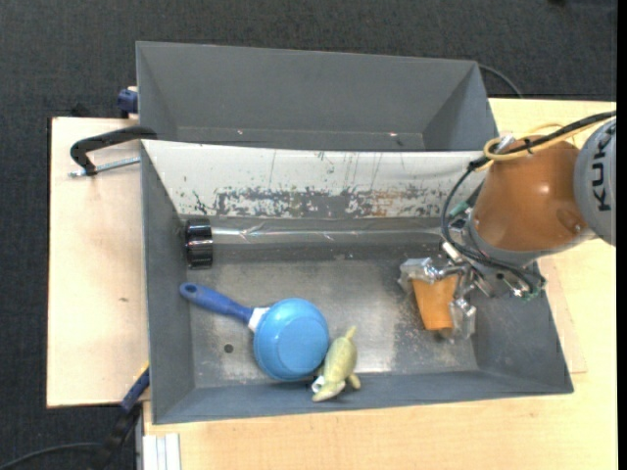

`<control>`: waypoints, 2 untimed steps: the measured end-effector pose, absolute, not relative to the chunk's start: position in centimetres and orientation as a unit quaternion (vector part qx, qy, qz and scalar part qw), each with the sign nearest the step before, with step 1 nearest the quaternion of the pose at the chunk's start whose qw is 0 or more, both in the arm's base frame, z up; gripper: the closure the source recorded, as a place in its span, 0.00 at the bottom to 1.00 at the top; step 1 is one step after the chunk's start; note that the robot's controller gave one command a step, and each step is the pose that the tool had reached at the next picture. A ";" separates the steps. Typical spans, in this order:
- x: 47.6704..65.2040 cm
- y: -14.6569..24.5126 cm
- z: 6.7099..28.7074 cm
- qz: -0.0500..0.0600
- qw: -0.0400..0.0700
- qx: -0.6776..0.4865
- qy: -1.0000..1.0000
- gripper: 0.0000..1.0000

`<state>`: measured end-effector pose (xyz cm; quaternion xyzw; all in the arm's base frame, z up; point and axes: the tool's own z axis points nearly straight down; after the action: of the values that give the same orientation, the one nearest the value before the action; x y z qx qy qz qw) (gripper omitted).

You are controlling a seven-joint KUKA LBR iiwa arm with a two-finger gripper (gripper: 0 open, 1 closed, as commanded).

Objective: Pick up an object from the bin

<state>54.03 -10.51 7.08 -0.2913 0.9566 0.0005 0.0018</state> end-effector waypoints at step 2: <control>53.0 -13.1 19.6 -0.003 0.006 -0.228 0.974 1.00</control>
Offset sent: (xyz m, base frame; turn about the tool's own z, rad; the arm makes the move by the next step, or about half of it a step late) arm -0.0038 0.0070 0.0480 0.1250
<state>53.03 -13.08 19.62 -0.2281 0.9736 -0.0033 0.0063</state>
